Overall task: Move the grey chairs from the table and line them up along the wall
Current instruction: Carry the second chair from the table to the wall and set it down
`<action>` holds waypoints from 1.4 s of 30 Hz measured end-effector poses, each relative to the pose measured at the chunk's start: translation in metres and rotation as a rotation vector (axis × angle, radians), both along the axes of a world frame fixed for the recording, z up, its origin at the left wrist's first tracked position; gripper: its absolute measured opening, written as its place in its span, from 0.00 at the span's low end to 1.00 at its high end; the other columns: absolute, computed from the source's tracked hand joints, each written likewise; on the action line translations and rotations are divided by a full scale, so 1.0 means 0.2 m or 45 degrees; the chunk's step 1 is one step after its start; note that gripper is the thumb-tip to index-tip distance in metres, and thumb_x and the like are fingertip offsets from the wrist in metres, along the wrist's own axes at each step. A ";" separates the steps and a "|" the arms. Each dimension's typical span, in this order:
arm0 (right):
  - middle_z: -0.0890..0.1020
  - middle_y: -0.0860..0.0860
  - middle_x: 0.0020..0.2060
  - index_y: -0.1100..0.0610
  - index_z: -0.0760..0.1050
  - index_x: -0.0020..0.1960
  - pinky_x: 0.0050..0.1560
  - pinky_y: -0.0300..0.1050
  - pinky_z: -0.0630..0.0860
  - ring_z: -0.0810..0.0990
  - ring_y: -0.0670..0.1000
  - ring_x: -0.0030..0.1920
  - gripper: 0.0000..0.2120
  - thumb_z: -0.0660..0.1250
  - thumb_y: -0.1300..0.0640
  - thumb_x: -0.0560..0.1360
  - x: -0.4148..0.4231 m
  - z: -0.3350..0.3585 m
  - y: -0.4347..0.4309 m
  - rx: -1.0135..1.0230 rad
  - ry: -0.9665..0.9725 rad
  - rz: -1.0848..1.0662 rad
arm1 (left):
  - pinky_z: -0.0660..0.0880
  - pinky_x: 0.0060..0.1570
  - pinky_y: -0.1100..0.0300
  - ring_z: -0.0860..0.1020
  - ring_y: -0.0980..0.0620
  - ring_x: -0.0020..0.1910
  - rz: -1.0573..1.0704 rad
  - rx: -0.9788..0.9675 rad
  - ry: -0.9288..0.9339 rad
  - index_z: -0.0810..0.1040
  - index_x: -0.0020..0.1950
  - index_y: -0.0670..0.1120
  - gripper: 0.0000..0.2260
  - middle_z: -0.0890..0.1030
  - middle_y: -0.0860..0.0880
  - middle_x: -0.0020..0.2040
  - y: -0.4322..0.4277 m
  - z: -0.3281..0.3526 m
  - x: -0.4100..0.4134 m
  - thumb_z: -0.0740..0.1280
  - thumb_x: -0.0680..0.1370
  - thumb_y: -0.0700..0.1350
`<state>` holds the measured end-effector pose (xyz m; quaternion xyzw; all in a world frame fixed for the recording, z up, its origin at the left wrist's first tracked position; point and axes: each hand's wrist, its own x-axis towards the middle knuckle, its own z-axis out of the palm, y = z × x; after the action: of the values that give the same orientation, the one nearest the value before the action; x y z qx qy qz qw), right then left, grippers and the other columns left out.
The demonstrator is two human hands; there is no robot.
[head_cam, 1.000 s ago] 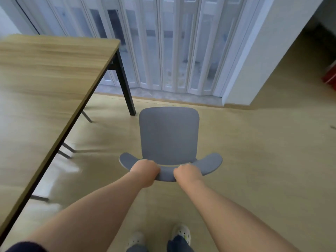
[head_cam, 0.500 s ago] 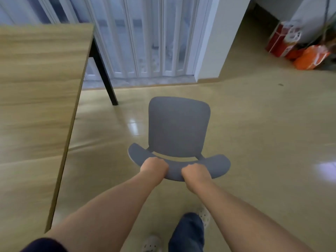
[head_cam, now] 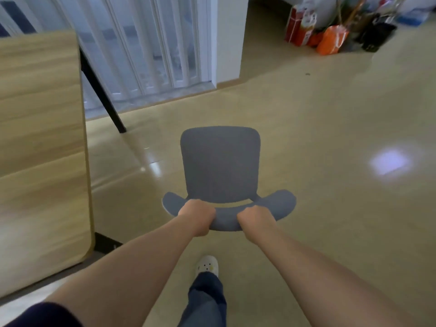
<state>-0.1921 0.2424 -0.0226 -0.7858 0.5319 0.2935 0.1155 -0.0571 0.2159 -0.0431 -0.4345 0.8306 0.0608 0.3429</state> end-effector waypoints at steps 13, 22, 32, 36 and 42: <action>0.79 0.59 0.62 0.62 0.75 0.62 0.57 0.50 0.75 0.78 0.59 0.63 0.15 0.59 0.66 0.77 -0.05 0.05 1.17 0.007 -0.075 -0.209 | 0.70 0.40 0.55 0.81 0.43 0.50 -0.125 0.061 0.027 0.80 0.54 0.44 0.11 0.83 0.43 0.52 1.05 0.01 -0.03 0.62 0.75 0.39; 0.81 0.57 0.60 0.61 0.77 0.61 0.59 0.51 0.74 0.78 0.59 0.62 0.14 0.58 0.64 0.78 0.36 -0.01 1.62 -0.050 -0.048 -0.355 | 0.75 0.46 0.54 0.81 0.43 0.54 -0.341 -0.054 -0.020 0.80 0.55 0.42 0.11 0.82 0.43 0.54 1.41 0.00 0.34 0.61 0.76 0.36; 0.80 0.61 0.59 0.63 0.75 0.61 0.60 0.51 0.74 0.78 0.60 0.62 0.15 0.58 0.64 0.77 0.91 -0.02 2.21 -0.023 -0.090 -0.599 | 0.76 0.45 0.55 0.81 0.44 0.53 -0.421 0.058 0.020 0.81 0.54 0.42 0.10 0.83 0.44 0.54 1.91 0.04 0.85 0.65 0.75 0.38; 0.80 0.61 0.59 0.63 0.77 0.54 0.58 0.51 0.75 0.78 0.60 0.62 0.11 0.58 0.65 0.77 1.05 -0.01 2.42 -0.015 -0.088 -0.642 | 0.70 0.38 0.57 0.81 0.45 0.51 -0.419 0.081 0.063 0.82 0.54 0.44 0.10 0.83 0.45 0.52 2.12 0.02 0.99 0.66 0.74 0.39; 0.81 0.59 0.59 0.56 0.71 0.43 0.51 0.50 0.74 0.78 0.59 0.61 0.09 0.57 0.67 0.78 1.14 0.00 2.79 -0.040 -0.020 -0.655 | 0.67 0.35 0.56 0.72 0.46 0.39 -0.386 0.115 0.165 0.76 0.40 0.46 0.03 0.69 0.50 0.31 2.49 0.03 1.07 0.64 0.72 0.39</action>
<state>0.0355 0.7999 -0.0220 -0.6285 0.7180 0.2400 0.1785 0.1578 0.7145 -0.0371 -0.2834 0.9035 0.0737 0.3130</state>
